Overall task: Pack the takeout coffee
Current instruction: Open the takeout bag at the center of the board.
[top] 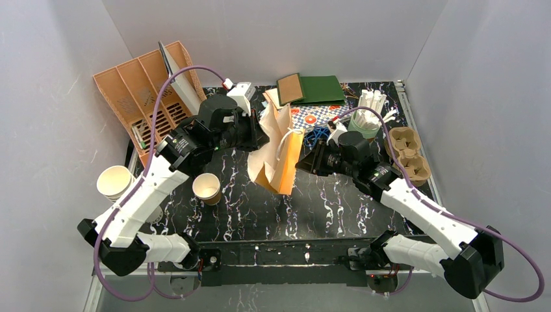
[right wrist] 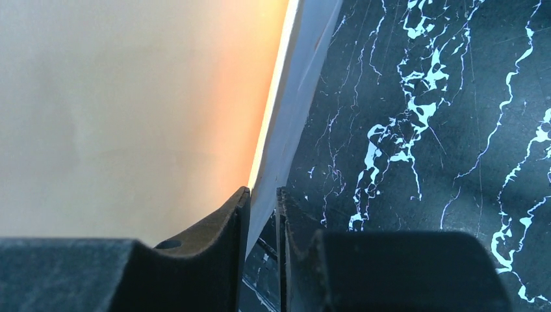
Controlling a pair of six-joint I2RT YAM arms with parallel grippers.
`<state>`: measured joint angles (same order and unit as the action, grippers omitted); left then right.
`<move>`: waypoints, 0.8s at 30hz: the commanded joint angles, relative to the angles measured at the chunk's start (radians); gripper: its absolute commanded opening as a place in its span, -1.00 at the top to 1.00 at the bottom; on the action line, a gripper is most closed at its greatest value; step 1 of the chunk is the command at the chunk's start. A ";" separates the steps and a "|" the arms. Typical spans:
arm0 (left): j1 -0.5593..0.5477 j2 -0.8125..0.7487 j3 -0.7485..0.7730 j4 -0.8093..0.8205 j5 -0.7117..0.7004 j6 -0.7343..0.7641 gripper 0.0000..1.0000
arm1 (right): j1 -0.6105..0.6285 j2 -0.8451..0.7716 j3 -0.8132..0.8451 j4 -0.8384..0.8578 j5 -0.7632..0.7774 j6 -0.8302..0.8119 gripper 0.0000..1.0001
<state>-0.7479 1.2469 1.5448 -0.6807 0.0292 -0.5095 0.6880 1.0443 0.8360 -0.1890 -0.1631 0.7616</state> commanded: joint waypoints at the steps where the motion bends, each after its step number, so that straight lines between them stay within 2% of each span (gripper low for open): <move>1: 0.004 -0.046 -0.001 0.005 -0.002 -0.001 1.00 | 0.002 0.010 0.020 0.005 0.049 0.012 0.45; 8: 0.005 -0.046 0.000 0.009 0.007 -0.004 1.00 | 0.002 0.017 -0.009 0.038 0.032 0.013 0.56; 13: 0.005 -0.043 -0.002 0.014 0.016 -0.007 1.00 | 0.002 0.042 -0.005 0.061 -0.013 0.016 0.56; 17: 0.005 -0.047 -0.004 0.019 0.021 -0.011 1.00 | 0.003 0.067 0.000 0.044 -0.004 0.016 0.55; 20: 0.005 -0.048 -0.007 0.018 0.021 -0.008 1.00 | 0.002 0.086 0.008 0.045 -0.021 0.016 0.43; 24: 0.005 -0.041 -0.016 0.012 0.008 -0.004 1.00 | 0.003 0.086 0.001 0.097 -0.073 0.027 0.39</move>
<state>-0.7479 1.2449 1.5414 -0.6807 0.0303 -0.5102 0.6880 1.1339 0.8356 -0.1547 -0.1875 0.7845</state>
